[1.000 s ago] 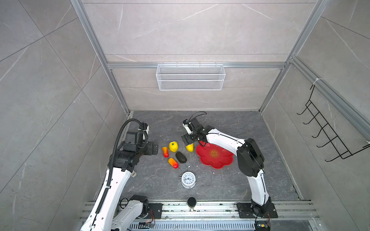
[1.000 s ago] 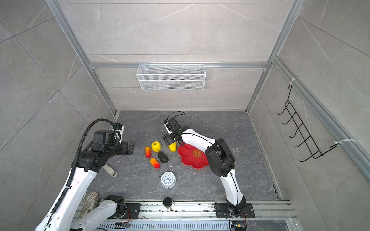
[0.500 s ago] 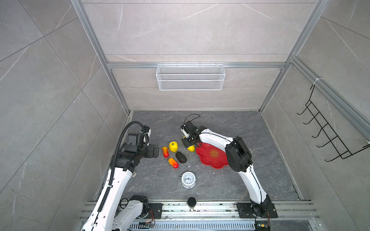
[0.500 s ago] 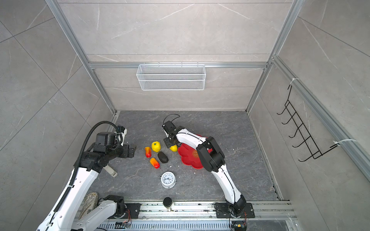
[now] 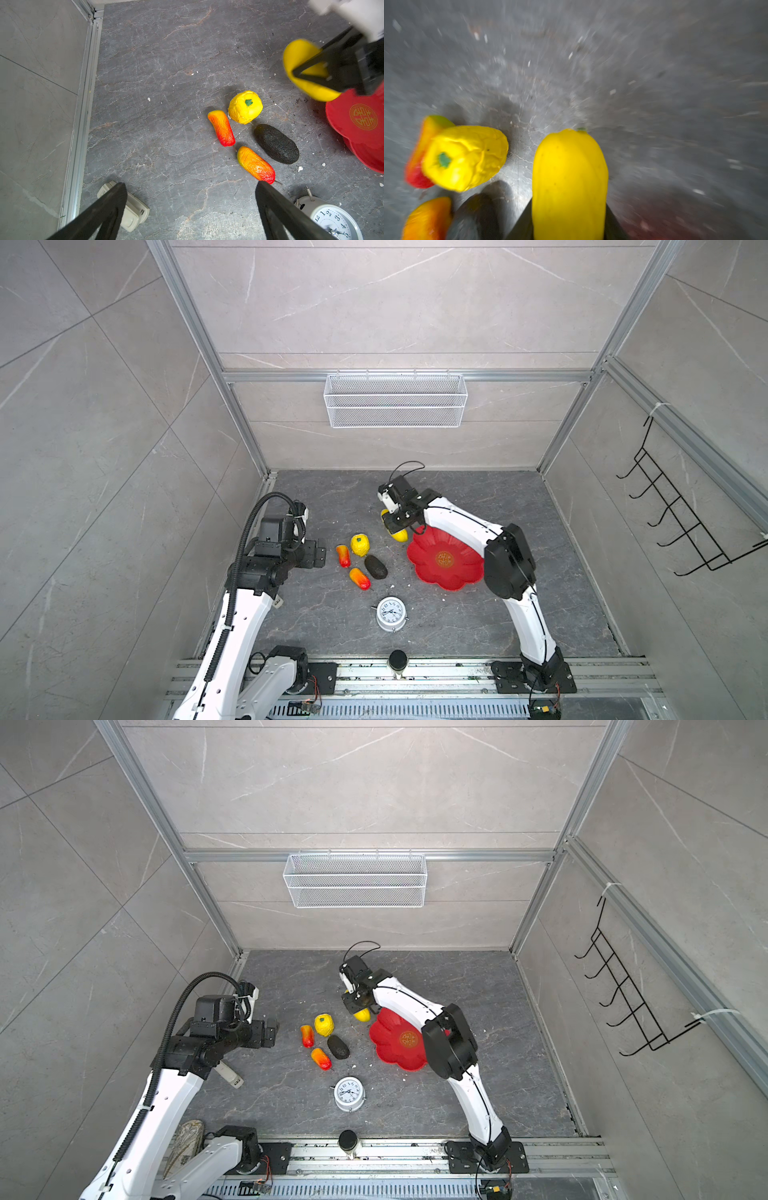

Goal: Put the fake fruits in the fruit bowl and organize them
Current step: 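Carry the banana with the right gripper into the red bowl and release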

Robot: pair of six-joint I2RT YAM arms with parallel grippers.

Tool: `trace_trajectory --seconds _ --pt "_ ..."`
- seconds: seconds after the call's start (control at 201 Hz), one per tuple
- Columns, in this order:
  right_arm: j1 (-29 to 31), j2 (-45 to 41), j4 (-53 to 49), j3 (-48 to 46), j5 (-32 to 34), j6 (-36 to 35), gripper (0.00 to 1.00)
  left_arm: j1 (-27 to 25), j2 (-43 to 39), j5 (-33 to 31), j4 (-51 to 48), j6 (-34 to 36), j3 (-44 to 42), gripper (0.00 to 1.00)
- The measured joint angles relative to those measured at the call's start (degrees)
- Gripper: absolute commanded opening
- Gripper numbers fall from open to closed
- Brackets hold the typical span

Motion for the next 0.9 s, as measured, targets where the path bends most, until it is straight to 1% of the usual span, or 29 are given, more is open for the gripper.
trace_trajectory --seconds 0.075,0.179,0.284,0.354,0.463,0.682,0.896 --pt "-3.9 -8.1 1.0 -6.3 0.2 -0.1 0.42 0.0 0.2 0.4 0.0 0.0 0.0 1.0" --pt "-10.6 -19.4 2.9 -17.5 1.2 0.1 0.43 0.2 0.6 0.7 0.1 0.1 0.0 1.0" --pt "-15.6 -25.6 3.6 -26.6 2.6 0.6 0.42 0.3 0.7 0.8 0.1 0.1 0.0 1.0" --pt "-16.7 -26.0 3.8 -30.4 3.2 0.9 0.41 0.4 0.7 1.0 0.1 0.1 0.0 1.0" --pt "-16.6 -24.3 4.3 -34.2 3.1 1.2 0.39 0.4 0.7 1.2 0.1 0.1 0.0 1.0" --pt "-16.4 -19.5 7.3 -35.4 3.1 1.6 0.39 0.4 0.7 2.2 0.3 0.1 0.0 1.0" --pt "-16.4 -18.8 8.6 -37.6 3.8 1.6 0.44 0.4 0.7 2.3 0.3 0.1 0.0 1.0"
